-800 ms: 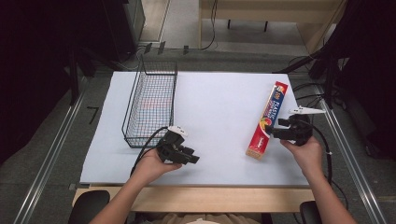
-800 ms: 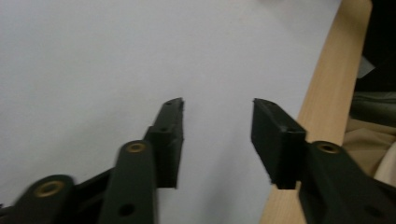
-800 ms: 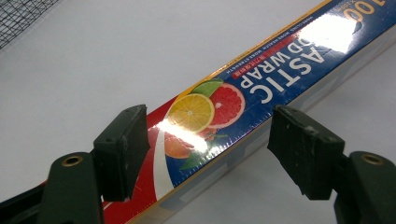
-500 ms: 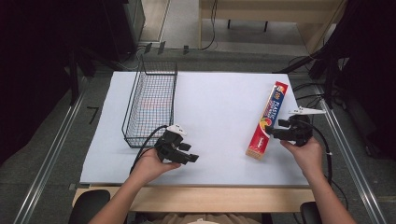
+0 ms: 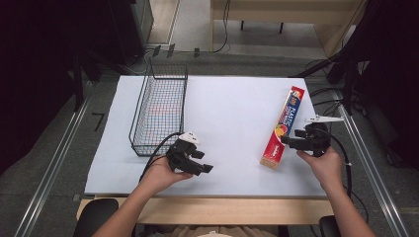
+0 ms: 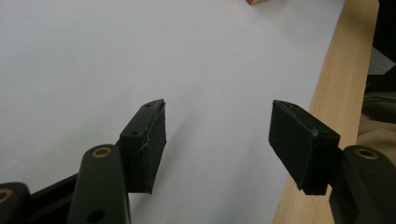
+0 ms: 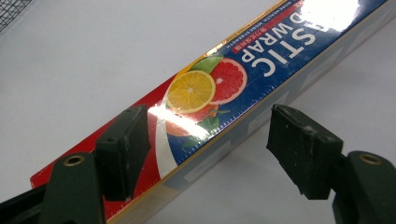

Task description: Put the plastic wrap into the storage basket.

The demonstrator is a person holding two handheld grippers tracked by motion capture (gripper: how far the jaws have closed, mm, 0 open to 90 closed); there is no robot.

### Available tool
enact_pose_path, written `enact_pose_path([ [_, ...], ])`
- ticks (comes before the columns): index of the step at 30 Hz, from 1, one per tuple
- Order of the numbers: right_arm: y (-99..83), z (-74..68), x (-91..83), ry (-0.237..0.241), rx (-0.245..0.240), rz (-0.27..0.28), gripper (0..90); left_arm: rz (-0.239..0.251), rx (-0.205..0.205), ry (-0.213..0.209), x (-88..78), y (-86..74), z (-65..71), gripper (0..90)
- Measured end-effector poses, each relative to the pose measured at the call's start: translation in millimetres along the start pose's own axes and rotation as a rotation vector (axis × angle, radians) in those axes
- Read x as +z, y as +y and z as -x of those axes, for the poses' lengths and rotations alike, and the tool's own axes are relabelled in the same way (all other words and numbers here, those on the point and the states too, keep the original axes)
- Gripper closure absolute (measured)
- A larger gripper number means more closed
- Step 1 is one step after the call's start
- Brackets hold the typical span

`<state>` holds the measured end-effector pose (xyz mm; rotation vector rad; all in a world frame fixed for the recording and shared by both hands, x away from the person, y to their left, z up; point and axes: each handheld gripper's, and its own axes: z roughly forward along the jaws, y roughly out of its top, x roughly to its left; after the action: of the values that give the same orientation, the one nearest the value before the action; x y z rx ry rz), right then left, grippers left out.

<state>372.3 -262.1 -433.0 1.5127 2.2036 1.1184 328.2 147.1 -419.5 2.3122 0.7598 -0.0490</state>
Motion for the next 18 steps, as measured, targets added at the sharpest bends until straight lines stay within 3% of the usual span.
enact_pose_path([
  [10,-2.3,-3.5,-0.7,-0.009,0.007,-0.009,30.3,-0.017,0.018,-0.008,2.6,1.6,1.6,36.6],
  [18,-3.3,-5.3,-4.1,-0.020,0.018,-0.001,30.3,-0.002,0.020,-0.023,0.0,5.3,3.8,36.3],
])
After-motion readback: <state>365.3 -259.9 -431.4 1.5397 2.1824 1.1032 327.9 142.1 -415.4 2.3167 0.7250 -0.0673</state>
